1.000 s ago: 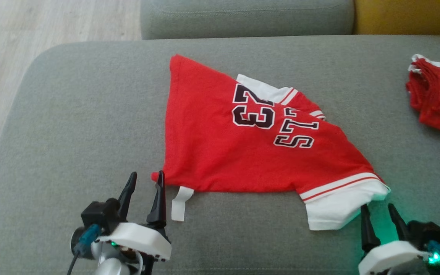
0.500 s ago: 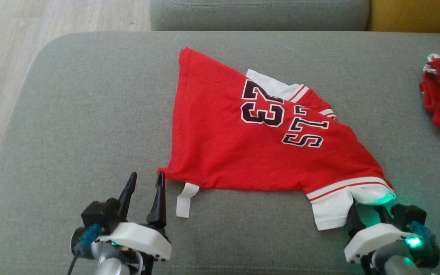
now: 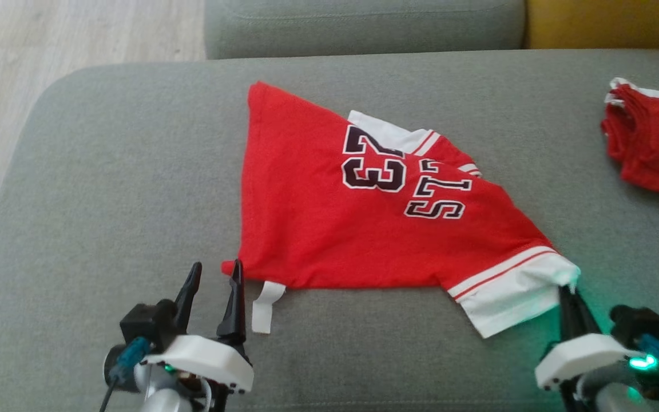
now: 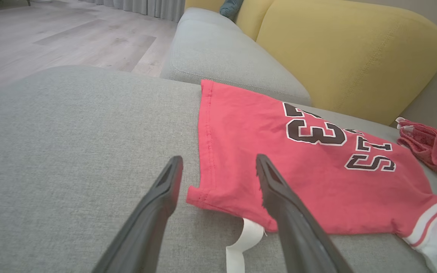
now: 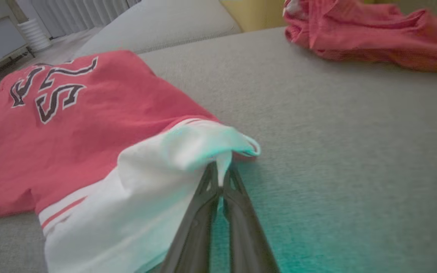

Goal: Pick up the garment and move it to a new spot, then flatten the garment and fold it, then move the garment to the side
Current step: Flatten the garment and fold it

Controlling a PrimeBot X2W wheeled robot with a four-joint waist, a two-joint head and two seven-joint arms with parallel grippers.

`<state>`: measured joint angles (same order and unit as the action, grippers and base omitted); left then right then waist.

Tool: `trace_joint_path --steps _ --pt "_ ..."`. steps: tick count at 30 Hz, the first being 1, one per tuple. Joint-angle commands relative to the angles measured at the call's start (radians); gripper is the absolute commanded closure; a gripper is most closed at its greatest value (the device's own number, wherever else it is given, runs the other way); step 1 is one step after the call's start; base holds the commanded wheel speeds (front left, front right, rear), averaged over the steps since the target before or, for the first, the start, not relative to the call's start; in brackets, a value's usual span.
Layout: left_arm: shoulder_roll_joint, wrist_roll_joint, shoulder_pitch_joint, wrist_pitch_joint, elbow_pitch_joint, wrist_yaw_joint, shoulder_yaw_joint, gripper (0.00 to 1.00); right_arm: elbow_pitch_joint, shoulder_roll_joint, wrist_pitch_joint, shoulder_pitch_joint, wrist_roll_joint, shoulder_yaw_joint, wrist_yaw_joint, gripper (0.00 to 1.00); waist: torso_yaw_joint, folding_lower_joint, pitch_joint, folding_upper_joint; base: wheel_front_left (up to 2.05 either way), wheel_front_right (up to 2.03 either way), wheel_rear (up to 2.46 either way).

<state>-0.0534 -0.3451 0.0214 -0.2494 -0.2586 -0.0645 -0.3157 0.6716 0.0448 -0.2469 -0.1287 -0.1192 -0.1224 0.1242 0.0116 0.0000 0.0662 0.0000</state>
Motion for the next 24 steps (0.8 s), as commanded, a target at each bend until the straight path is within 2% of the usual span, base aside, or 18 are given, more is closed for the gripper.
trace_joint_path --steps 1,11,15,24 --pt "0.003 -0.009 0.016 -0.012 0.021 0.003 0.028 0.0 -0.047 0.005 -0.014 0.002 0.01 0.013 0.007 1.0 -0.012 0.0 -0.007 0.0 0.0 0.0 0.0" --pt "0.003 -0.168 0.036 0.049 -0.081 0.0 0.013 0.0 -0.236 0.005 0.027 0.079 0.008 -0.001 0.007 1.0 -0.05 0.0 -0.003 0.0 0.0 0.0 0.0" --pt "0.003 -0.207 0.068 0.093 -0.129 -0.018 0.0 0.0 -0.271 0.005 0.039 0.09 -0.009 0.018 0.007 1.0 -0.057 0.0 0.001 0.0 0.0 0.0 0.0" --pt "0.003 -0.324 0.146 0.127 -0.195 -0.021 -0.012 0.0 -0.307 0.005 0.05 0.088 -0.019 0.038 0.007 1.0 -0.071 0.0 0.021 0.0 0.0 0.0 0.0"
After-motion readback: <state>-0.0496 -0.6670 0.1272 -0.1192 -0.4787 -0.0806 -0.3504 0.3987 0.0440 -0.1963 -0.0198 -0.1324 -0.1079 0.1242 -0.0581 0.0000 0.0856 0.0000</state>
